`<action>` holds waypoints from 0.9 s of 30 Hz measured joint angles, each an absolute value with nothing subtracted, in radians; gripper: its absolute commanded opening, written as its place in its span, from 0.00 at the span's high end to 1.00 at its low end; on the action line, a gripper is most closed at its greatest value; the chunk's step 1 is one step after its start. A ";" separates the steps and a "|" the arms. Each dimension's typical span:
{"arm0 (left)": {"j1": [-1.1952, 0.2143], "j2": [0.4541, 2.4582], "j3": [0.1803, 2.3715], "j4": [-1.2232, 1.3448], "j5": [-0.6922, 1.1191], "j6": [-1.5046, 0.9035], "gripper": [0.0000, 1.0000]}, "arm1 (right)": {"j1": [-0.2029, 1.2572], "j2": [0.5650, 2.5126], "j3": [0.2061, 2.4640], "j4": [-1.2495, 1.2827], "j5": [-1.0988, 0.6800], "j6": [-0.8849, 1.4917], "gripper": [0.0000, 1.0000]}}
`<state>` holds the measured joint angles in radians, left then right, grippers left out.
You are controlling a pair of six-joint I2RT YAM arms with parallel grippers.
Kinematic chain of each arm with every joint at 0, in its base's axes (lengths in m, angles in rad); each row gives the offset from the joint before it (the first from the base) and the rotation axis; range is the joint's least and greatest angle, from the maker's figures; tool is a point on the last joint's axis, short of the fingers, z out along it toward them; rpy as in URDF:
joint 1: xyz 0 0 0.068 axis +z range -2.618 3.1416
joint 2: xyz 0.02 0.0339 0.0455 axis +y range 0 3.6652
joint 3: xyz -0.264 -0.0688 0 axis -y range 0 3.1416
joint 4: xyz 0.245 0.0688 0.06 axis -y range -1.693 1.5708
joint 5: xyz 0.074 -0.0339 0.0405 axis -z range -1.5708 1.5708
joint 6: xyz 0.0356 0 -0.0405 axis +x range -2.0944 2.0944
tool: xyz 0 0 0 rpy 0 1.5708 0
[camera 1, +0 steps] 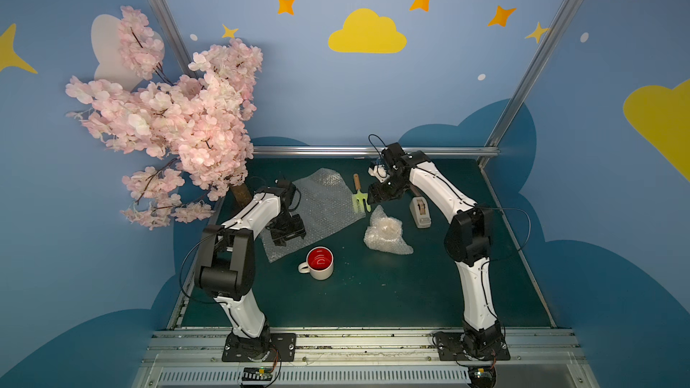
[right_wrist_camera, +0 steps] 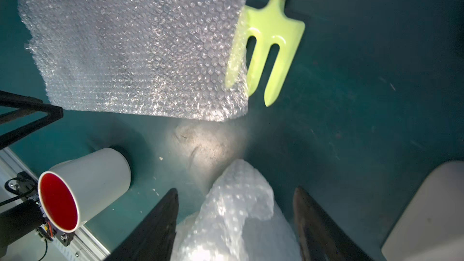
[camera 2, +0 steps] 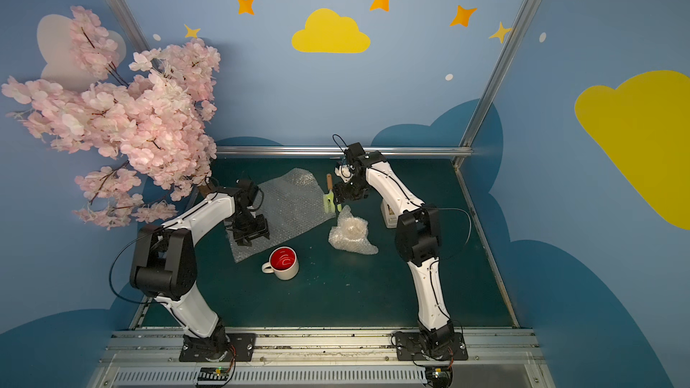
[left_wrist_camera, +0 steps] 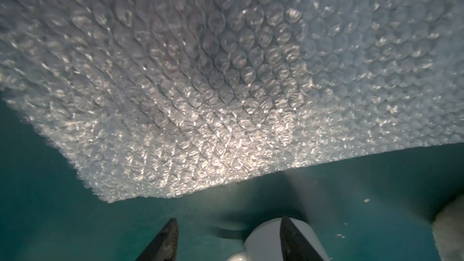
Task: Wrap mugs in bubble wrap
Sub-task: Move the bubble wrap to the center of the board.
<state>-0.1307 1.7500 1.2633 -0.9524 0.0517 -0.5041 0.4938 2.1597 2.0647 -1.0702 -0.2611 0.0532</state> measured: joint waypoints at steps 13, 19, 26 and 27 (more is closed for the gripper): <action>-0.131 1.687 1.299 -0.982 0.078 -0.484 0.37 | 0.474 1.806 1.648 -1.017 -0.183 0.123 0.50; -0.131 1.681 1.299 -0.988 0.087 -0.477 0.38 | 0.473 1.841 1.593 -0.971 -0.172 0.131 0.58; -0.138 1.662 1.299 -0.988 0.101 -0.476 0.38 | 0.473 1.876 1.575 -0.922 -0.149 0.134 0.61; -0.138 1.662 1.299 -0.987 0.102 -0.476 0.38 | 0.473 1.882 1.574 -0.919 -0.144 0.133 0.62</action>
